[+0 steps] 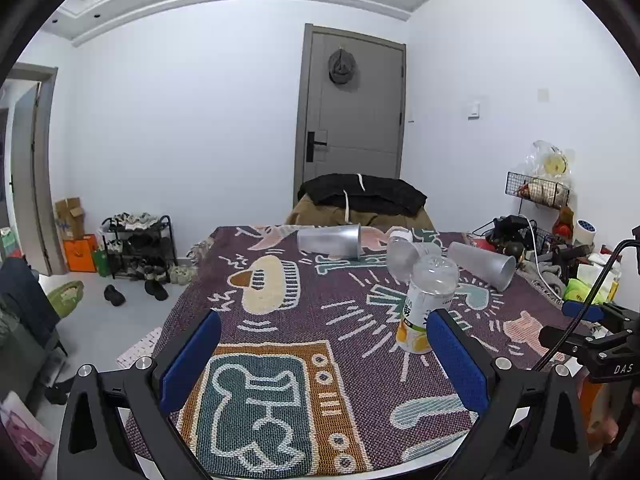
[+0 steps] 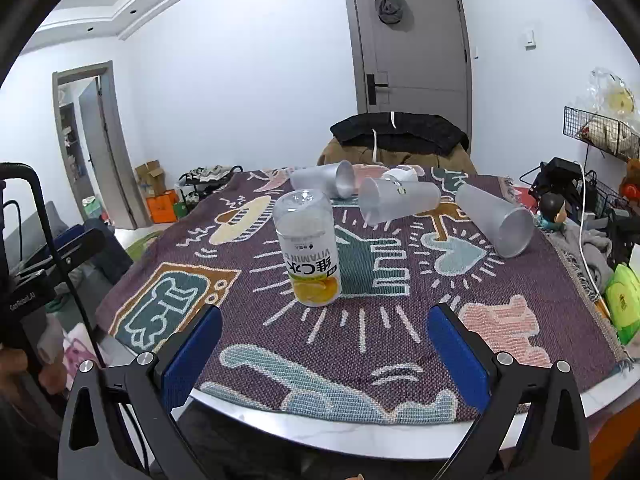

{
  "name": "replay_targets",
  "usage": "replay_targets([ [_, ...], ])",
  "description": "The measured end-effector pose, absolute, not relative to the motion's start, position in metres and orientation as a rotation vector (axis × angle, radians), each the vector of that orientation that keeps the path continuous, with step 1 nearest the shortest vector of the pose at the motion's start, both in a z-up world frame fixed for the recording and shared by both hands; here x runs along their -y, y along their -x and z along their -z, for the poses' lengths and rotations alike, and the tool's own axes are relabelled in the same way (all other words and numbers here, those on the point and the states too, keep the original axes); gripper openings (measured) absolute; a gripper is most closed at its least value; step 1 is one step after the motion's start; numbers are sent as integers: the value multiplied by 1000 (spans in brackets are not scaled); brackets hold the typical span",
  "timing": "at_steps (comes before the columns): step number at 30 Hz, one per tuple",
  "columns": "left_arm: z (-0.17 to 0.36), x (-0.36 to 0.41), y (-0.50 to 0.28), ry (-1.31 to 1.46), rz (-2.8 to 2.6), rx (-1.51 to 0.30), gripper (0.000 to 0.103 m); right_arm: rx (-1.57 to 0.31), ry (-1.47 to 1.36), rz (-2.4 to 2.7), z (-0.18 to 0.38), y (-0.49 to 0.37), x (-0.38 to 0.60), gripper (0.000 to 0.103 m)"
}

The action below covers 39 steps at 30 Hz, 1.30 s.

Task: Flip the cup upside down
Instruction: 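Open the left gripper and withdraw from the standing bottle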

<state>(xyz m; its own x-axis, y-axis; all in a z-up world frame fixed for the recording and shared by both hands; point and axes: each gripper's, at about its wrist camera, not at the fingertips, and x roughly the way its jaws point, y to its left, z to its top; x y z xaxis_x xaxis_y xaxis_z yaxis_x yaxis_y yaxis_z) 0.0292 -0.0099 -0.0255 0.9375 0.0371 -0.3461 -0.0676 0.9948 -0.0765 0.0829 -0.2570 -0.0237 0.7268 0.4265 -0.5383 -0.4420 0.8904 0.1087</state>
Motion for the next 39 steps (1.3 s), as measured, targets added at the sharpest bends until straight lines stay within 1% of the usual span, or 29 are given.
replay_targets([
  [39,27,14,-27,69,-48,-353,103,-585,41,-489,26,-84,254,103],
])
